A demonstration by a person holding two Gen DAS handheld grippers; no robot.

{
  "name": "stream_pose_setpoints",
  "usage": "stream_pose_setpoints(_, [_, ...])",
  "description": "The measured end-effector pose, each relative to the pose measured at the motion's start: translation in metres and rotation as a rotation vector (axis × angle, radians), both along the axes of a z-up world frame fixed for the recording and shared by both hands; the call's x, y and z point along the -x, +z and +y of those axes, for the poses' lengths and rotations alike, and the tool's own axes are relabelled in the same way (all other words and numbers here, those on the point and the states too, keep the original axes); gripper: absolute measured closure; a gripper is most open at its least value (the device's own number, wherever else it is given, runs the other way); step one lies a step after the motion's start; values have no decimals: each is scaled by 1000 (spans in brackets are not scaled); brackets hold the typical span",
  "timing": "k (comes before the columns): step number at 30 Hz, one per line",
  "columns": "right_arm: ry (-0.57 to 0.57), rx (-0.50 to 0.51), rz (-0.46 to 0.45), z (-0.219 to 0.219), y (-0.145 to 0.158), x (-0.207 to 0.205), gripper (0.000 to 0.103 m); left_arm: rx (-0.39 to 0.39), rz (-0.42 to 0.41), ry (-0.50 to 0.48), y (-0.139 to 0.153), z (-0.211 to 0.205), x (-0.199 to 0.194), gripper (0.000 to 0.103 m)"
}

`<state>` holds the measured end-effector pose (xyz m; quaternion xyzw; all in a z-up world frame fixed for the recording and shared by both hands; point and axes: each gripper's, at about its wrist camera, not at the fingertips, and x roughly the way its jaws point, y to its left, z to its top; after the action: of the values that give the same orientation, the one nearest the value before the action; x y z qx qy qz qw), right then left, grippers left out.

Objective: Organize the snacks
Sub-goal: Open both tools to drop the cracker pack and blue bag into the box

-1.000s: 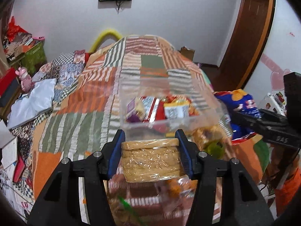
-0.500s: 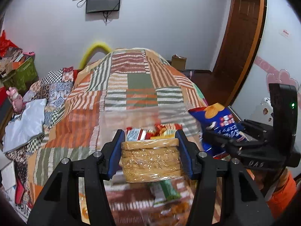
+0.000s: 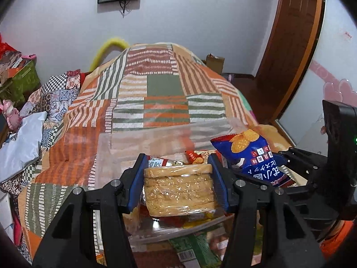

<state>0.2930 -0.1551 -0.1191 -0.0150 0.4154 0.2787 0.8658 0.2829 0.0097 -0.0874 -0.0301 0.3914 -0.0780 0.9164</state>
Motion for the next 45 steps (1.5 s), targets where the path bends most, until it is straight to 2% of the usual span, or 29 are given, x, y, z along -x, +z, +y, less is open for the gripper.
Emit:
stream_pose_setpoints(7, [10,27,24,4,-16,-5,42,-23,38,-6,-22,-3,-3,48])
stream_pose_setpoints(19, [7,68,15,8,-15,0,37,-51,39,5,-20,-2,8,47])
stream_pose_setpoints(24, [-3,67,17,1,-11,6,32,-28,28,34,-11,7,18,39])
stream_pose_setpoints(31, [-5,57,-5,-10,3,26,32,-10,7,70,3,16,38,38])
stream_pose_setpoints(37, [-15,38,-24,-22,14,44,30,-3,1,89,14,18,62,32])
stream_pose_setpoints(39, [-17,33,-23,-27,15,51,30,-7,3,96,15,18,71,25])
stream_pose_setpoints(45, [-18,35,-7,-38,12,72,30,-23,51,109,4,15,95,24])
